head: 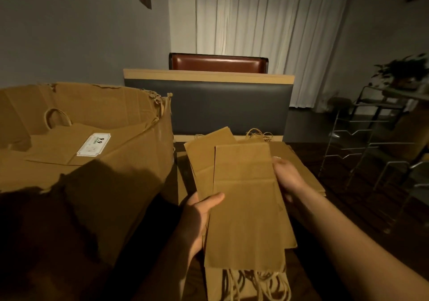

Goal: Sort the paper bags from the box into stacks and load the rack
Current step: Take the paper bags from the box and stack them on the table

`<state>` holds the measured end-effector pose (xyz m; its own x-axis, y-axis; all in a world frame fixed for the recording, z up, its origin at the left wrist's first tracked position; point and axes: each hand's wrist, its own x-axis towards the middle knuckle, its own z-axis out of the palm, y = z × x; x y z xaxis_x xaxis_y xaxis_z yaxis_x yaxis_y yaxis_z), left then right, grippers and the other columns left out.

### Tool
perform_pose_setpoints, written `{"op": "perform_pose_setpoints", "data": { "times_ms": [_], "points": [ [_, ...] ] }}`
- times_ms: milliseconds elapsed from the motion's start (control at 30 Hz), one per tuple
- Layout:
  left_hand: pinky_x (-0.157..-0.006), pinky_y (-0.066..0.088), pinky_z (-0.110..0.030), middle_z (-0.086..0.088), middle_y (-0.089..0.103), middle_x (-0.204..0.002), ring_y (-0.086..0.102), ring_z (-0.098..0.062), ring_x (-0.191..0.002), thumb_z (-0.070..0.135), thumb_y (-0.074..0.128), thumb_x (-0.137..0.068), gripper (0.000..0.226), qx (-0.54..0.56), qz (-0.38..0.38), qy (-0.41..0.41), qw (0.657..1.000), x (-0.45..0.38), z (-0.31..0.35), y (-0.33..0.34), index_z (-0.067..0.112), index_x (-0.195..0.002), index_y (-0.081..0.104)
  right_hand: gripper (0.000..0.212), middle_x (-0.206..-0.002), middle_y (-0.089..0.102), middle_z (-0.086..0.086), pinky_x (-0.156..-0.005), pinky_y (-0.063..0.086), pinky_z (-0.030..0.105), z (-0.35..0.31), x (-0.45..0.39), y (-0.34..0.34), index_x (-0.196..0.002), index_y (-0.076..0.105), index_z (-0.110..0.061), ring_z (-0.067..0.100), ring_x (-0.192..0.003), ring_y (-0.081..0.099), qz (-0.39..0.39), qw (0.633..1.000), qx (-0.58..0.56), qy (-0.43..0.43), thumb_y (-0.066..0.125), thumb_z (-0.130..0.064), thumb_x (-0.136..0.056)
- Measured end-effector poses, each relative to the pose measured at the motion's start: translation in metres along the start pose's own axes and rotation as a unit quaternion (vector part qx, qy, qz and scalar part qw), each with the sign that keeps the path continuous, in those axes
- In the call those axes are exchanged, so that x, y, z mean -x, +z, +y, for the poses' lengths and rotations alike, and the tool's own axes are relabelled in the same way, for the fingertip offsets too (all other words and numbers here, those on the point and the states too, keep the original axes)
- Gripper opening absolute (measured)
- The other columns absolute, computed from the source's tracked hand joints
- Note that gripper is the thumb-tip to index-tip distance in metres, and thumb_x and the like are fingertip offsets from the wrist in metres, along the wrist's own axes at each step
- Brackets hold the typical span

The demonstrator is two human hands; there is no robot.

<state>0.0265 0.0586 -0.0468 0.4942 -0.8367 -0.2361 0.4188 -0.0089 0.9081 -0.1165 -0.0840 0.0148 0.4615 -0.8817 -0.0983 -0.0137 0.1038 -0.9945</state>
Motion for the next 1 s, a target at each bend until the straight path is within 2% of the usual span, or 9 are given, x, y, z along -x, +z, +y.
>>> {"op": "perform_pose_setpoints", "data": {
  "times_ms": [100, 267, 367, 467, 567, 700, 800, 900, 1000],
  "points": [
    [-0.113, 0.029, -0.046, -0.009, 0.033, -0.156, 0.034, -0.029, -0.141, 0.031, 0.083, -0.074, 0.104, -0.027, 0.009, -0.016, 0.999, -0.001, -0.001, 0.01, 0.02, -0.155, 0.019, 0.044, -0.119, 0.071, 0.01, -0.096, 0.053, 0.049, 0.009, 0.004, -0.028, -0.119, 0.066, -0.021, 0.03, -0.109, 0.068, -0.062, 0.996, -0.06, 0.034, 0.06, -0.054, -0.091],
    [-0.103, 0.041, -0.038, -0.014, 0.059, -0.13, 0.059, -0.025, -0.113, 0.027, 0.08, -0.077, 0.072, -0.096, 0.044, 0.035, 0.994, -0.007, -0.002, 0.025, 0.017, -0.139, 0.044, 0.047, -0.114, 0.071, 0.005, -0.091, 0.057, 0.045, 0.032, 0.006, -0.028, -0.124, 0.058, -0.019, 0.024, -0.102, 0.07, -0.074, 0.997, 0.015, -0.02, 0.077, -0.01, -0.082],
    [-0.105, 0.037, -0.045, -0.014, 0.037, -0.152, 0.041, -0.035, -0.135, 0.033, 0.07, -0.088, 0.08, -0.106, 0.075, 0.002, 0.992, -0.012, -0.002, 0.023, 0.015, -0.153, 0.027, 0.031, -0.11, 0.074, 0.011, -0.095, 0.054, 0.047, 0.038, -0.001, -0.037, -0.117, 0.066, -0.01, 0.028, -0.101, 0.072, -0.088, 0.995, -0.035, 0.011, 0.072, -0.012, -0.087],
    [-0.085, 0.048, -0.037, -0.016, 0.055, -0.134, 0.058, -0.031, -0.114, 0.03, 0.07, -0.086, 0.059, -0.124, 0.079, 0.01, 0.989, -0.016, -0.008, 0.021, 0.007, -0.136, 0.049, 0.026, -0.105, 0.075, 0.013, -0.085, 0.057, 0.041, 0.043, -0.001, -0.046, -0.112, 0.068, -0.007, 0.03, -0.094, 0.073, -0.117, 0.993, -0.019, 0.03, 0.07, -0.02, -0.09],
    [-0.06, 0.046, -0.029, -0.011, 0.066, -0.098, 0.064, -0.022, -0.083, 0.02, 0.069, -0.087, 0.037, -0.121, 0.085, 0.001, 0.989, -0.016, -0.009, 0.022, 0.0, -0.117, 0.06, 0.038, -0.091, 0.072, 0.016, -0.046, 0.041, 0.027, 0.046, -0.004, -0.058, -0.11, 0.066, -0.001, 0.025, -0.057, 0.058, -0.143, 0.987, 0.074, 0.012, 0.07, -0.032, -0.088],
    [-0.064, 0.052, -0.034, -0.013, 0.069, -0.101, 0.067, -0.031, -0.089, 0.02, 0.069, -0.088, 0.025, -0.065, 0.083, -0.01, 0.994, -0.015, -0.009, 0.023, 0.011, -0.11, 0.064, 0.025, -0.088, 0.074, 0.008, -0.046, 0.042, 0.022, 0.036, 0.0, -0.064, -0.106, 0.069, -0.003, 0.021, -0.052, 0.059, -0.17, 0.98, 0.105, -0.001, 0.068, -0.023, -0.091],
    [-0.064, 0.05, -0.034, -0.013, 0.068, -0.095, 0.066, -0.031, -0.085, 0.015, 0.066, -0.09, 0.008, -0.048, 0.099, -0.008, 0.994, -0.017, -0.006, 0.022, 0.011, -0.097, 0.065, 0.018, -0.086, 0.078, 0.0, -0.074, 0.059, 0.03, 0.026, 0.002, -0.07, -0.096, 0.074, -0.008, 0.016, -0.081, 0.074, -0.044, 0.988, 0.125, -0.077, 0.066, -0.024, -0.092],
    [-0.062, 0.045, -0.031, -0.009, 0.064, -0.089, 0.061, -0.025, -0.079, 0.012, 0.062, -0.092, 0.003, -0.059, 0.119, -0.007, 0.991, -0.021, -0.004, 0.02, 0.01, -0.094, 0.063, 0.015, -0.064, 0.071, -0.009, -0.05, 0.051, 0.019, 0.004, 0.008, -0.09, -0.085, 0.07, -0.018, 0.004, -0.055, 0.066, 0.12, 0.966, 0.039, -0.224, 0.061, -0.025, -0.095],
    [-0.064, 0.047, -0.032, -0.011, 0.067, -0.088, 0.064, -0.026, -0.079, 0.009, 0.064, -0.09, 0.007, -0.068, 0.106, -0.006, 0.992, -0.02, -0.004, 0.019, 0.007, -0.096, 0.066, 0.019, -0.076, 0.075, 0.005, -0.067, 0.059, 0.03, -0.004, 0.016, -0.103, -0.083, 0.073, -0.012, 0.018, -0.069, 0.071, 0.043, 0.935, -0.03, -0.351, 0.063, -0.027, -0.091]
  ]
}}
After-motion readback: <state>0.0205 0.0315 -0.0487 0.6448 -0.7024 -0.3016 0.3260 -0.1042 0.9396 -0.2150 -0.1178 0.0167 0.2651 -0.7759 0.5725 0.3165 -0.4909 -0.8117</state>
